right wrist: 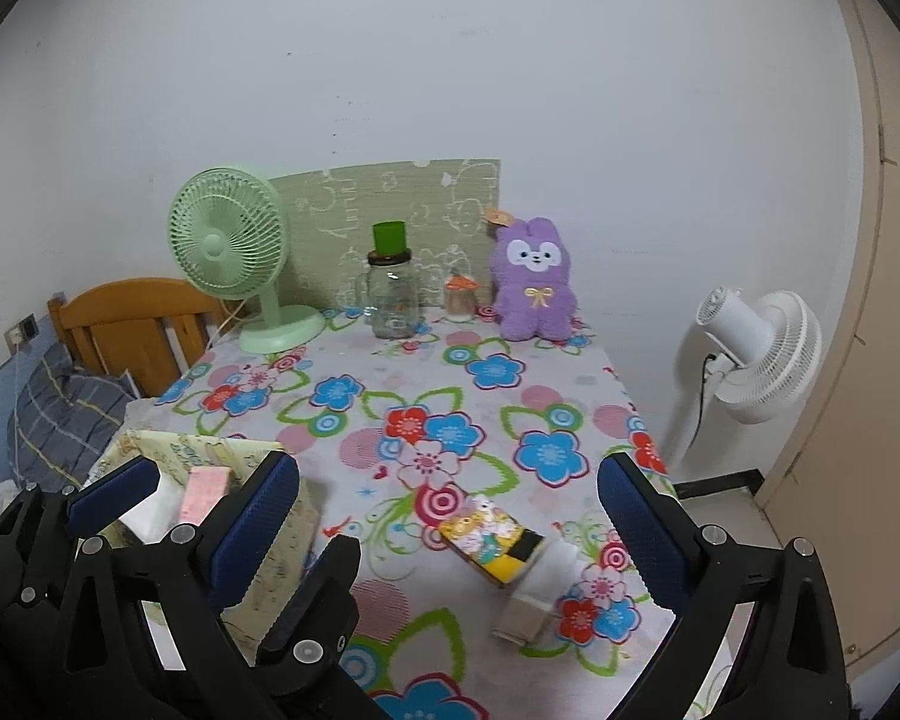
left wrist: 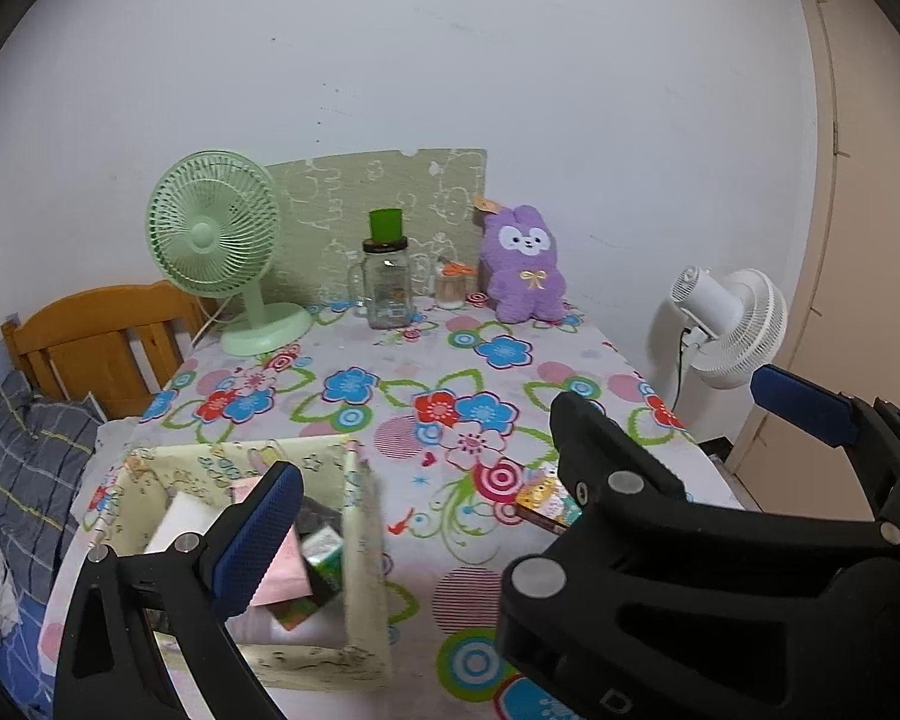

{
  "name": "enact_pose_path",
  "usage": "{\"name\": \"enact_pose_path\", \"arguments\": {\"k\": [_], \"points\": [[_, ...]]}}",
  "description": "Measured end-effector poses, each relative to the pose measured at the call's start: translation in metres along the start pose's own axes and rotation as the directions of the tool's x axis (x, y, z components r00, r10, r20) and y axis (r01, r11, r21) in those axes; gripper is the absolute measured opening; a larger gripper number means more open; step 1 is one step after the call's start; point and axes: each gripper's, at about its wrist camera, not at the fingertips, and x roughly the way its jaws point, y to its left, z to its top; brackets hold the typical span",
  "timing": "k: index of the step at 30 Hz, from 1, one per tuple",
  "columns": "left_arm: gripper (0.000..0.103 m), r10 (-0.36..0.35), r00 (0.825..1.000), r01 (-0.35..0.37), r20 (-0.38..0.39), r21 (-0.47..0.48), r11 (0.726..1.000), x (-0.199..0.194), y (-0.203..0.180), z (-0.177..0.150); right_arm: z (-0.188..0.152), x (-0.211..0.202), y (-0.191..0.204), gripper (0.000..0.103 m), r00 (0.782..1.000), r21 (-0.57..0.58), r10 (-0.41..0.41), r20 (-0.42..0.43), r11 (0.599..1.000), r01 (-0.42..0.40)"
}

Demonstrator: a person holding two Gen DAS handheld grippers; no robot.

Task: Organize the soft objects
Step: 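Withdraw both tools from the box toward the yellow bag and white pack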

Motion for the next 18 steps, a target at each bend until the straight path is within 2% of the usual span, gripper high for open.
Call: {"name": "enact_pose_path", "arguments": {"k": [9, 18], "points": [[0.103, -0.039, 0.999, 0.04, -0.021, 0.023, 0.999, 0.012, -0.022, -0.008, -0.013, 0.002, -0.023, 0.101, 0.999, 0.014, -0.052, 0.005, 0.999, 0.052], [0.103, -0.066, 0.996, 0.068, -0.059, 0.031, 0.997, 0.033, -0.04, -0.023, -0.033, 0.019, -0.045, 0.101, 0.997, 0.056, -0.063, -0.045, 0.996, 0.065]]}}
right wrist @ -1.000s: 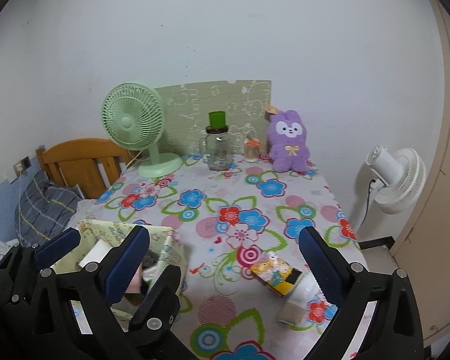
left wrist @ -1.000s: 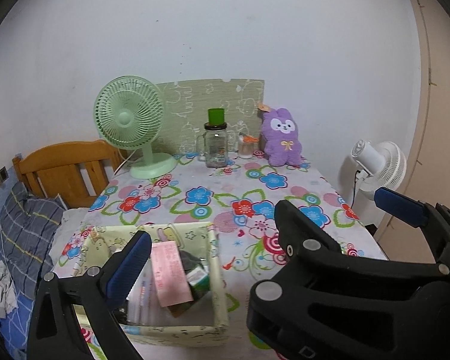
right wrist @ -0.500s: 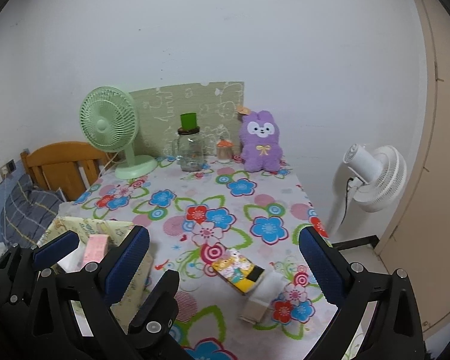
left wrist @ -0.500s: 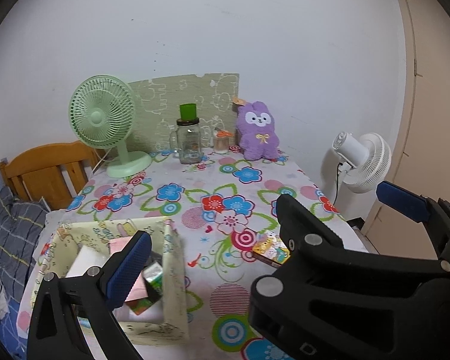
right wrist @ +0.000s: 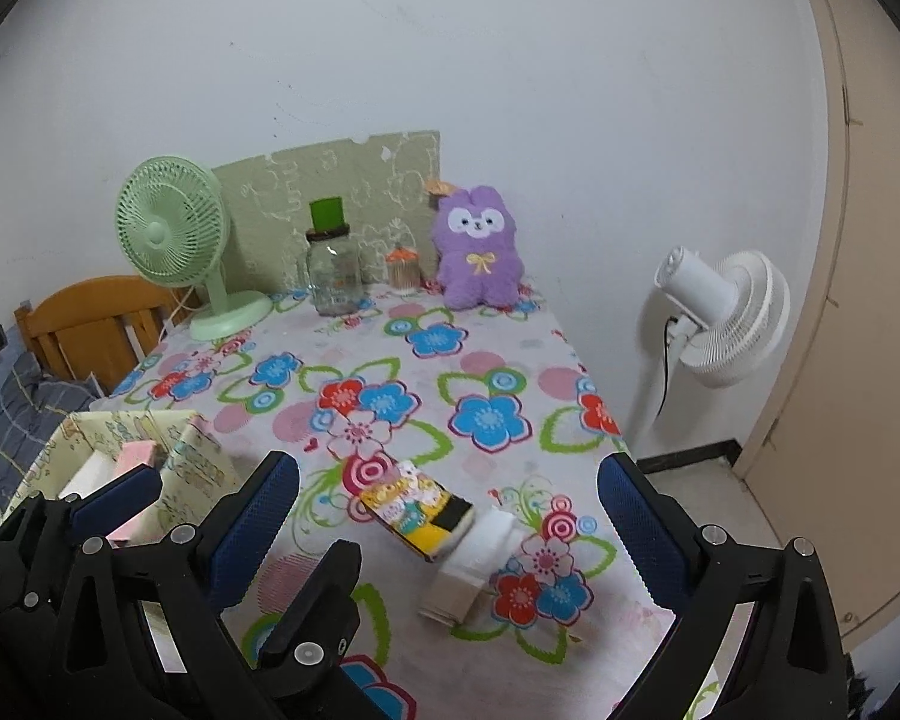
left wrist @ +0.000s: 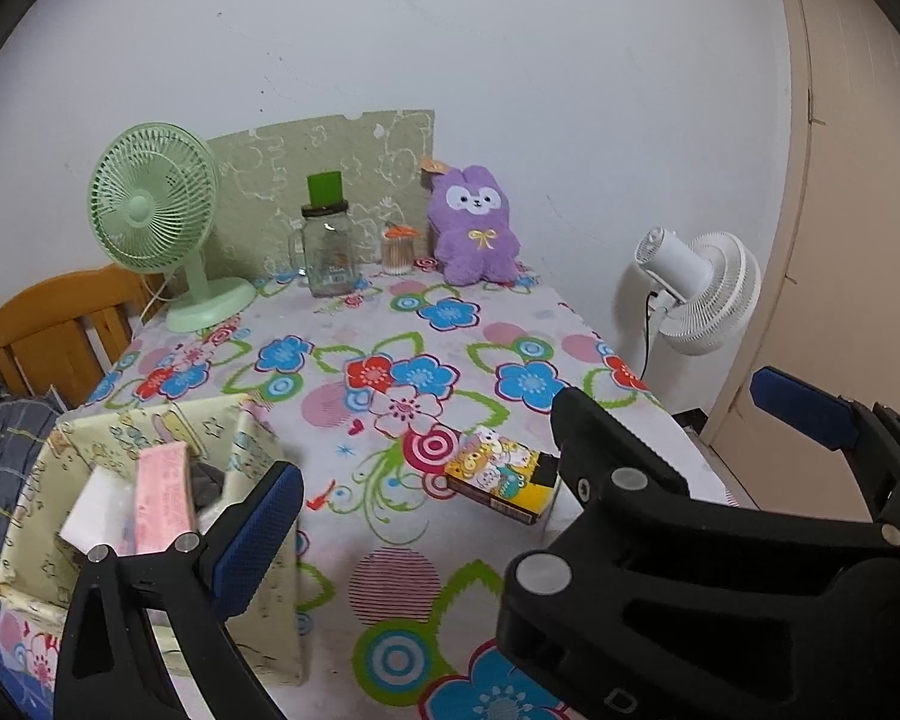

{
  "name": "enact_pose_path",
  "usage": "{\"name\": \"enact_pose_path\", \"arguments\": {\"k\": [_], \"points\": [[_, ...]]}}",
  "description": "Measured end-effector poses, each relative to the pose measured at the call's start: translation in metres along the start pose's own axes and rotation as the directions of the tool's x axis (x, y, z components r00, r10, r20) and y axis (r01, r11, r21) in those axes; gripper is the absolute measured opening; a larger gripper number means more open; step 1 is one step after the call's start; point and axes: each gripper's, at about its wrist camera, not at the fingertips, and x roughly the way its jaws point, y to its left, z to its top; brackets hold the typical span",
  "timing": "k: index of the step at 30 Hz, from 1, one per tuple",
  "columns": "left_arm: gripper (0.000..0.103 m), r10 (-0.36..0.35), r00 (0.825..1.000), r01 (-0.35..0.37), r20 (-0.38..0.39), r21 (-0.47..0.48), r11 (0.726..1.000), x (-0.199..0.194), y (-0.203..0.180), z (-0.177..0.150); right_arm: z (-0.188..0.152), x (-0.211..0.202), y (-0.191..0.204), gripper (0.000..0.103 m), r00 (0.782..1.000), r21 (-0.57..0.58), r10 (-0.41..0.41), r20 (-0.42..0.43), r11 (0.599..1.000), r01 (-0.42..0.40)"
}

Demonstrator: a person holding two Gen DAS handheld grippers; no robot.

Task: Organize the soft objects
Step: 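Withdraw both tools from the box toward the yellow bag and white pack, then grasp the white rolled pack with the right gripper and lift it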

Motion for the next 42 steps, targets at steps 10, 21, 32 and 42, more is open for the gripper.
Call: {"name": "enact_pose_path", "arguments": {"k": [10, 21, 32, 42], "points": [[0.101, -0.012, 0.998, 0.013, -0.062, 0.024, 1.0, 0.028, -0.012, -0.016, -0.019, 0.026, -0.014, 0.101, 0.998, 0.027, 0.005, -0.058, 1.0, -0.004], [0.101, -0.002, 0.99, 0.009, -0.142, 0.048, 0.999, 0.062, -0.017, -0.03, -0.038, 0.059, -0.026, 0.101, 0.991, 0.05, 0.01, -0.135, 0.999, -0.003], [0.101, 0.017, 0.975, -0.009, -0.221, 0.04, 0.999, 0.089, -0.009, -0.048, -0.059, 0.091, -0.025, 0.091, 0.973, 0.067, 0.024, -0.23, 0.998, -0.009], [0.101, 0.027, 0.962, -0.018, -0.271, 0.036, 0.999, 0.101, -0.006, -0.057, -0.071, 0.11, -0.022, 0.071, 0.946, 0.091, 0.049, -0.32, 0.996, -0.021]]}}
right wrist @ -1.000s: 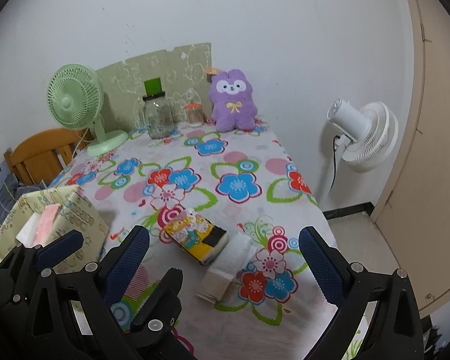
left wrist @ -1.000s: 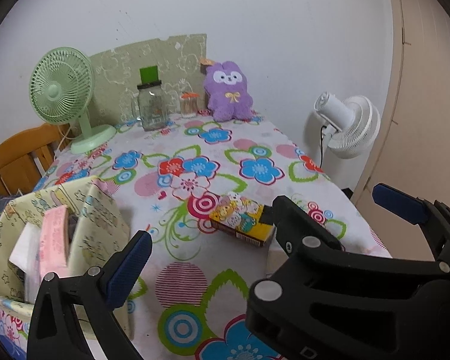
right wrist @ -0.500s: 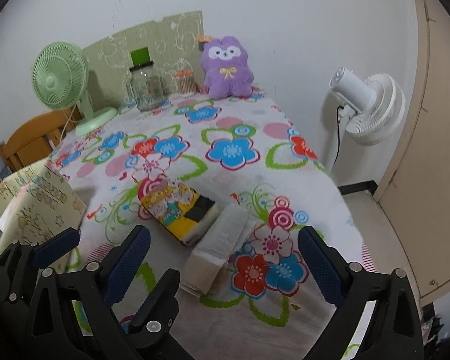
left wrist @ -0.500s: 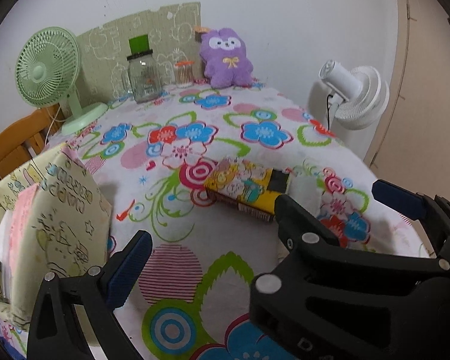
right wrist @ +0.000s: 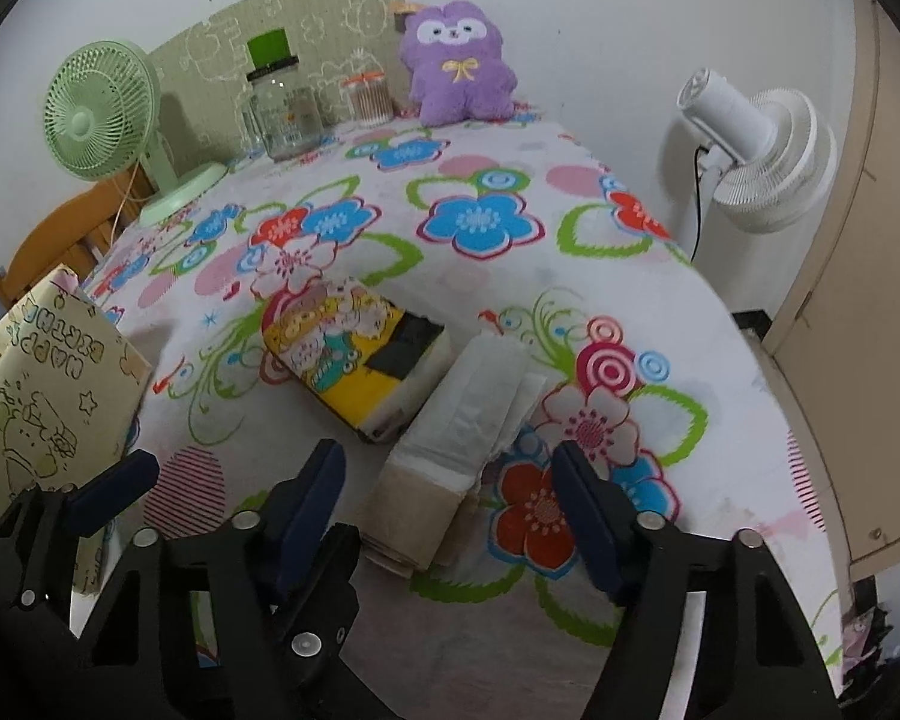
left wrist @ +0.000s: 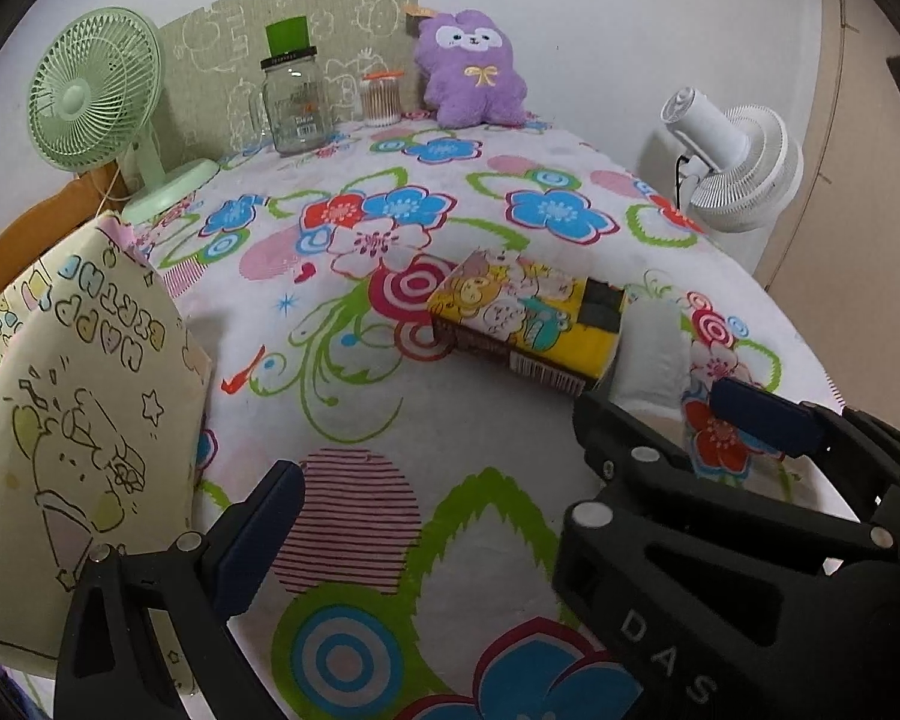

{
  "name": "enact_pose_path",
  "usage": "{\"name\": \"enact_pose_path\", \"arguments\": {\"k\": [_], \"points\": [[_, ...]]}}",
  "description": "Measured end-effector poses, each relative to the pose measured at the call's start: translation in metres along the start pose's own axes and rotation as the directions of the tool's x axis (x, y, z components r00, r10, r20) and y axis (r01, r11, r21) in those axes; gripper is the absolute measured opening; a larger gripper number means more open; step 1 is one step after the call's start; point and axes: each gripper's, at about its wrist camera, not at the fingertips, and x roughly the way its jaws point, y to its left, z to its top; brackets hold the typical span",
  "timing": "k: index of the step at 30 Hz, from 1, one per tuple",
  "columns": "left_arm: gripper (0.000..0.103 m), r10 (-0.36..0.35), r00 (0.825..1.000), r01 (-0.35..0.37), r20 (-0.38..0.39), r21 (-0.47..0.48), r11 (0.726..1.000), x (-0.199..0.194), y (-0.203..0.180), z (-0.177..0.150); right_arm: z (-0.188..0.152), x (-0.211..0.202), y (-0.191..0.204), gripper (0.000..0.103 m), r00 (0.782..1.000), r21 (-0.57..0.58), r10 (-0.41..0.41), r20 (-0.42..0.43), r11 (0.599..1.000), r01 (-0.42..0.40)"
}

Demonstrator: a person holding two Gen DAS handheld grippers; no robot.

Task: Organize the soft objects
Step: 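Grasp the white rolled pack with the right gripper and lift it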

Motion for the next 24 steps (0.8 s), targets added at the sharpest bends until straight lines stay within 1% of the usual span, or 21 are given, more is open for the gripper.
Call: {"name": "enact_pose_path", "arguments": {"k": [3, 4, 5, 6, 7, 8, 11, 14, 17, 24], "points": [[0.101, -0.005, 1.0, 0.005, -0.004, -0.002, 1.0, 0.001, 0.001, -0.001, -0.001, 0.001, 0.002, 0.067, 1.0, -0.01, -0.01, 0.007, 1.0, 0.01], [0.101, -0.007, 1.0, 0.007, -0.004, 0.0, 1.0, 0.001, 0.0, -0.001, -0.002, 0.001, 0.001, 0.063, 1.0, -0.011, -0.011, 0.008, 1.0, 0.011], [0.101, -0.007, 1.0, 0.007, -0.004, 0.005, 1.0, 0.001, -0.001, -0.001, -0.002, 0.001, 0.001, 0.056, 1.0, -0.013, -0.021, 0.009, 1.0, 0.021], [0.101, -0.006, 1.0, 0.006, -0.002, 0.012, 1.0, 0.001, -0.003, -0.002, -0.002, 0.001, 0.001, 0.051, 0.999, -0.018, -0.033, 0.009, 0.999, 0.033], [0.101, -0.005, 1.0, 0.005, -0.002, 0.017, 1.0, 0.001, -0.004, -0.001, -0.001, 0.001, 0.0, 0.043, 0.999, -0.022, -0.046, 0.01, 0.999, 0.046], [0.101, -0.005, 1.0, 0.005, -0.001, 0.022, 1.0, 0.001, -0.006, -0.002, -0.001, 0.001, 0.0, 0.037, 0.998, -0.027, -0.056, 0.01, 0.998, 0.056], [0.101, -0.004, 1.0, 0.004, 0.0, 0.034, 0.999, 0.001, -0.009, -0.001, -0.002, 0.0, -0.004, 0.03, 0.998, -0.029, -0.057, 0.014, 0.998, 0.057], [0.101, -0.004, 1.0, 0.004, 0.005, 0.039, 0.999, 0.0, -0.012, 0.001, -0.002, 0.0, -0.008, 0.024, 0.999, -0.023, -0.049, 0.014, 0.999, 0.05], [0.101, -0.01, 1.0, 0.009, 0.009, 0.041, 0.999, -0.001, -0.016, 0.004, 0.0, -0.002, -0.013, 0.021, 0.999, -0.017, -0.043, 0.02, 0.999, 0.043], [0.101, -0.025, 0.999, 0.024, 0.03, 0.052, 0.998, -0.003, -0.027, 0.016, 0.01, -0.009, -0.022, 0.02, 0.997, -0.009, -0.052, 0.051, 0.999, 0.052]]}}
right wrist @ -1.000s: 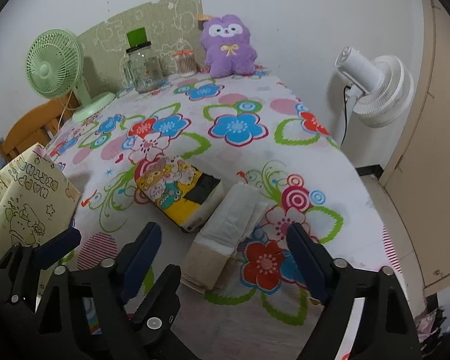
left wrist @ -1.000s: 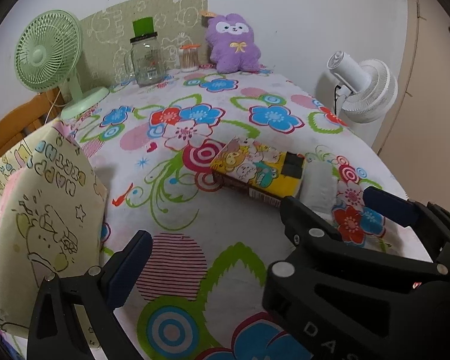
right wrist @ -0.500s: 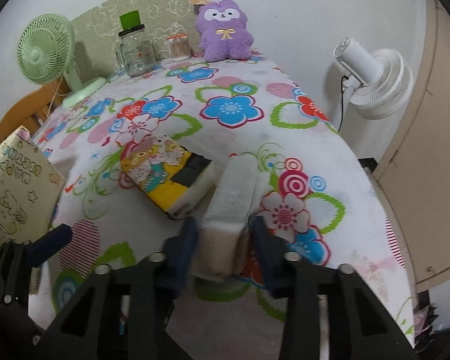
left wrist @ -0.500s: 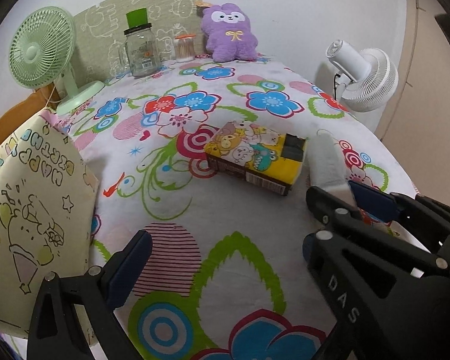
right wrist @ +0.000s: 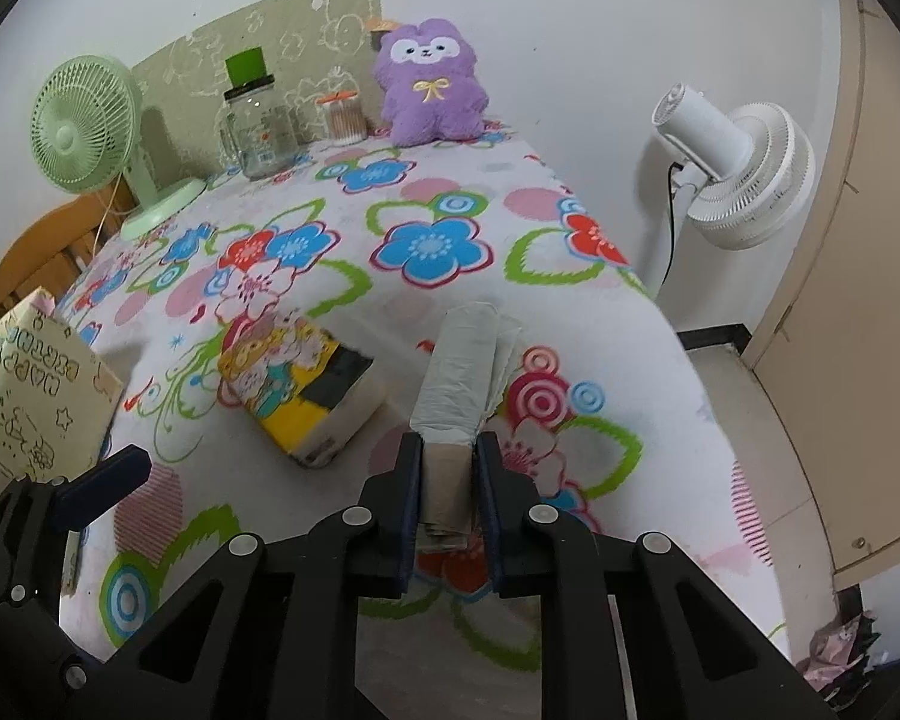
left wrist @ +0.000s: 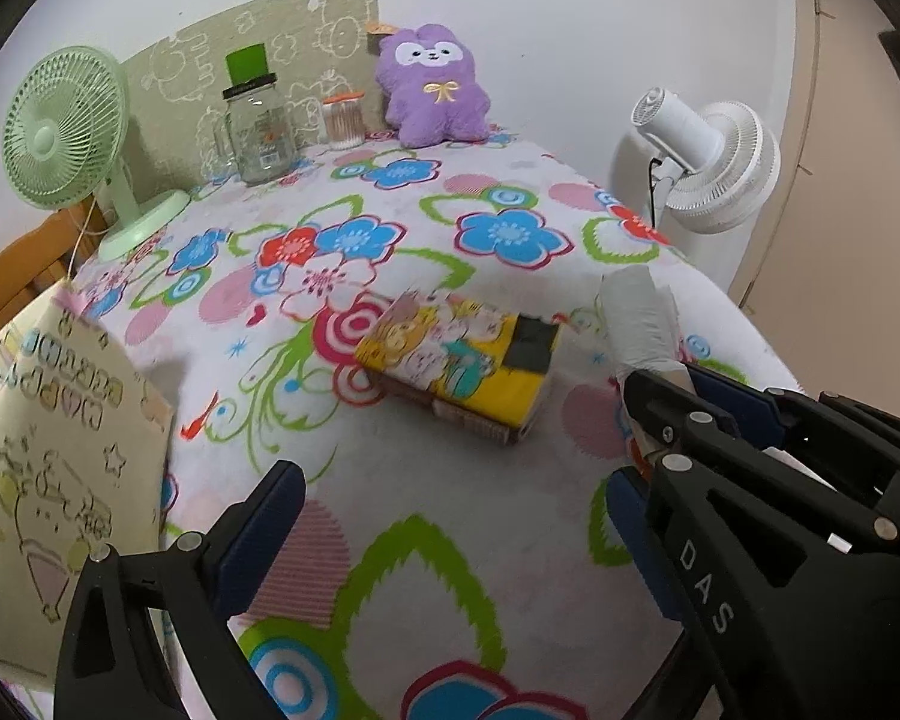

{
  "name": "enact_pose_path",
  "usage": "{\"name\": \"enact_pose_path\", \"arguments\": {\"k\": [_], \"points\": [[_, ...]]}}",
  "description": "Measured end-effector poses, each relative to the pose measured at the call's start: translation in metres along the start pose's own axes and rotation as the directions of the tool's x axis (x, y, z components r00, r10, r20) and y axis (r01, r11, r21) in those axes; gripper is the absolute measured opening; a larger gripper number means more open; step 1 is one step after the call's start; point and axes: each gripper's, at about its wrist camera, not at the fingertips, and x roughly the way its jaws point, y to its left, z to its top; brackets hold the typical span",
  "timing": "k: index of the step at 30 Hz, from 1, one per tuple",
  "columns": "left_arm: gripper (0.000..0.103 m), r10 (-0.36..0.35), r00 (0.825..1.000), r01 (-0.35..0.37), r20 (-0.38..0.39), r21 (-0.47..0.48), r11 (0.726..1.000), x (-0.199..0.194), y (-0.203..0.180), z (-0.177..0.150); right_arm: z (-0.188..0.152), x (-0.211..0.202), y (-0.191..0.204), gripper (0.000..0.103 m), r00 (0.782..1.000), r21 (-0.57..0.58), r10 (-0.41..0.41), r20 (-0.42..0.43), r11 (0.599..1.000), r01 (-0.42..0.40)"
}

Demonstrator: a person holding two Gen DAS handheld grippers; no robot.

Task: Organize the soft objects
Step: 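Grasp the white rolled pack with the right gripper and lift it, then grasp the yellow cartoon snack bag with the left gripper while the right holds the white pack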

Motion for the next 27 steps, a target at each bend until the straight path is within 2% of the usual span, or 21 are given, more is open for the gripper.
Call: {"name": "enact_pose_path", "arguments": {"k": [6, 16, 21, 24, 27], "points": [[0.101, -0.001, 1.0, 0.001, 0.004, -0.007, 1.0, 0.006, -0.003, 0.014, 0.012, -0.001, -0.008, 0.02, 1.0, 0.0, 0.003, 0.023, 1.0, -0.003], [0.101, -0.013, 1.0, 0.012, 0.023, 0.04, 0.999, 0.012, -0.006, 0.036, 0.033, 0.002, -0.014, 0.02, 0.998, -0.001, 0.017, 0.057, 1.0, -0.017], [0.101, -0.023, 1.0, 0.022, 0.017, 0.048, 0.999, 0.02, -0.004, 0.045, 0.04, 0.006, -0.014, 0.02, 0.998, 0.014, 0.027, 0.064, 0.999, -0.028], [0.101, -0.004, 1.0, 0.003, 0.014, 0.035, 0.999, 0.027, -0.002, 0.047, 0.042, 0.011, -0.014, 0.02, 0.997, 0.026, 0.037, 0.061, 0.999, -0.039], [0.101, -0.016, 1.0, 0.017, -0.012, 0.019, 1.0, 0.036, 0.002, 0.048, 0.043, 0.016, -0.013, 0.02, 0.998, 0.029, 0.046, 0.054, 0.998, -0.047]]}}
